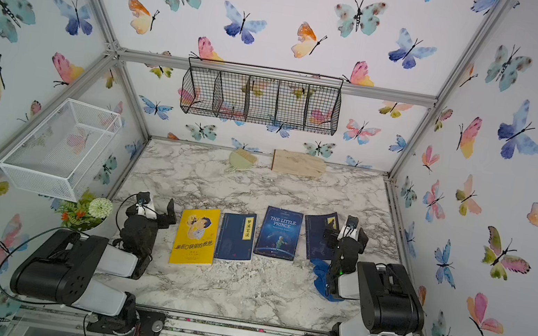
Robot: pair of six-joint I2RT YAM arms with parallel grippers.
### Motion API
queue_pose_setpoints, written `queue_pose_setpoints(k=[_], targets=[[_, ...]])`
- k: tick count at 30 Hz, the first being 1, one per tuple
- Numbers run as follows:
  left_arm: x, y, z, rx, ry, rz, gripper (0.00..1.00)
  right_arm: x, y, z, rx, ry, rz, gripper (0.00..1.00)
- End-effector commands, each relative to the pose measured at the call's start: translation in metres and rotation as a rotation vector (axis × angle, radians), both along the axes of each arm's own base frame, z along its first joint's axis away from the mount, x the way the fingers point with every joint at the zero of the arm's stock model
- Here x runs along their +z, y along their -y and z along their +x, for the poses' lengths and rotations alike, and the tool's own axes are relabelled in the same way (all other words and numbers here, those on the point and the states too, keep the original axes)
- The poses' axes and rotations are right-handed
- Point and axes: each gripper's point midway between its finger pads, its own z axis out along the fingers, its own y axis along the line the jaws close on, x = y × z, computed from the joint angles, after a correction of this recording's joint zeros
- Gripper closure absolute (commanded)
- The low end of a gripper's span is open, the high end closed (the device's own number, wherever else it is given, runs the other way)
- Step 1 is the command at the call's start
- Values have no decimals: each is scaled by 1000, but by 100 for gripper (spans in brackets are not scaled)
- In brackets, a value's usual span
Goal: Wipe the cover of the book
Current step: Pick up the cleaning item at the center of the board.
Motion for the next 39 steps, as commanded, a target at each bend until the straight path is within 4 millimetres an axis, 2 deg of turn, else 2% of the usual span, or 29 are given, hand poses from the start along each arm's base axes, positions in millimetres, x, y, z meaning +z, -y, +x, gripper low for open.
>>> queue_pose_setpoints(k=[1, 39], targets=[[4, -4, 2, 23, 14, 3, 2, 2, -3, -1, 16, 12, -12, 1], [3, -4, 4, 15, 7, -2, 2, 1, -3, 0, 18, 6, -14, 1]])
